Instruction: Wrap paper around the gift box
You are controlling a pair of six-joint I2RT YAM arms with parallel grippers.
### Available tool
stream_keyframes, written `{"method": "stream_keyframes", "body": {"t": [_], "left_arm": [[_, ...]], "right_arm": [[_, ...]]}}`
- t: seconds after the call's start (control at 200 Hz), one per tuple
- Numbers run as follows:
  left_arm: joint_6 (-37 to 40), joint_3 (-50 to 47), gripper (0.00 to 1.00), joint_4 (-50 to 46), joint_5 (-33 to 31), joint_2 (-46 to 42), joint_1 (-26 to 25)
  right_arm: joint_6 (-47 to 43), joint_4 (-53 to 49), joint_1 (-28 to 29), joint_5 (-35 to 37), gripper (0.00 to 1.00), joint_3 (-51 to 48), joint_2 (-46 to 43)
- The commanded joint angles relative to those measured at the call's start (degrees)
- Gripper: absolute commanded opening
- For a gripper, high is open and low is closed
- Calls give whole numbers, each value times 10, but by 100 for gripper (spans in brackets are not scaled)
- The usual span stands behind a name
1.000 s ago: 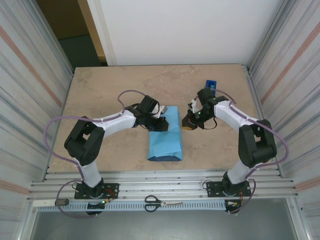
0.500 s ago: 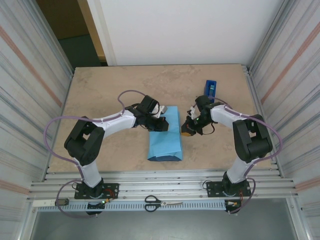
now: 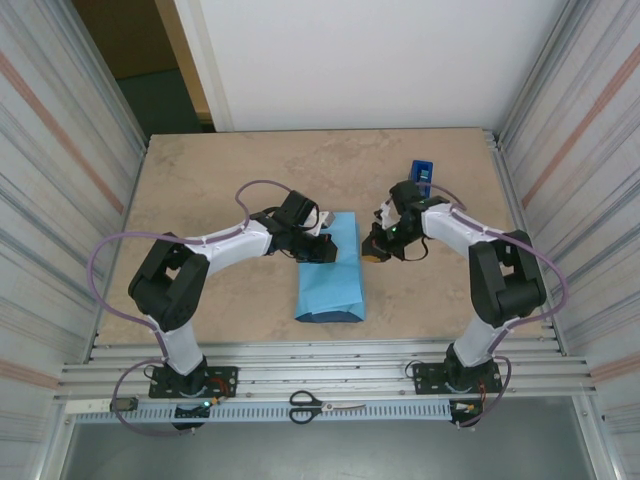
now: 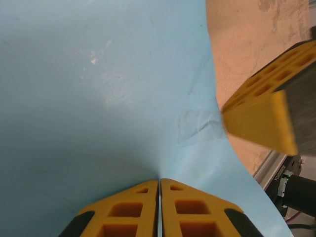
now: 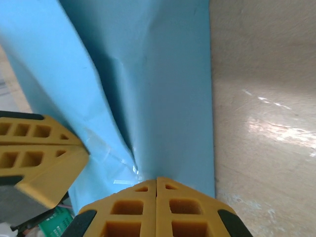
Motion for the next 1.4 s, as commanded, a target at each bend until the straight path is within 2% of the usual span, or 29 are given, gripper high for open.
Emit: {"method": "stream_keyframes", "body": {"t": [0.0, 0.251, 0.416, 0.596, 0.817, 1.027, 1.253, 1.398], "left_arm": [[16, -37, 10, -81, -17, 48, -19], [17, -39, 10, -81, -18, 46, -18], [17, -36, 10, -80, -16, 48, -18], [19, -41, 9, -81, -18, 44, -18], [16, -48, 9, -78, -20, 39, -18], [19, -48, 9, -81, -20, 38, -18], [18, -49, 9, -80, -20, 38, -18], [17, -49, 9, -79, -20, 38, -18]], "right_arm": [[16, 4, 18, 1, 0, 13, 22], [3, -39, -6, 55, 1, 38, -48], [26, 13, 8, -17, 4, 35, -51], [51, 68, 33, -41, 4, 23, -13], [49, 89, 36, -31, 2, -22, 15], [48, 92, 25, -39, 4, -16, -31], [92, 175, 1, -79, 5, -72, -53], [85, 165, 14, -51, 5, -92, -32]]}}
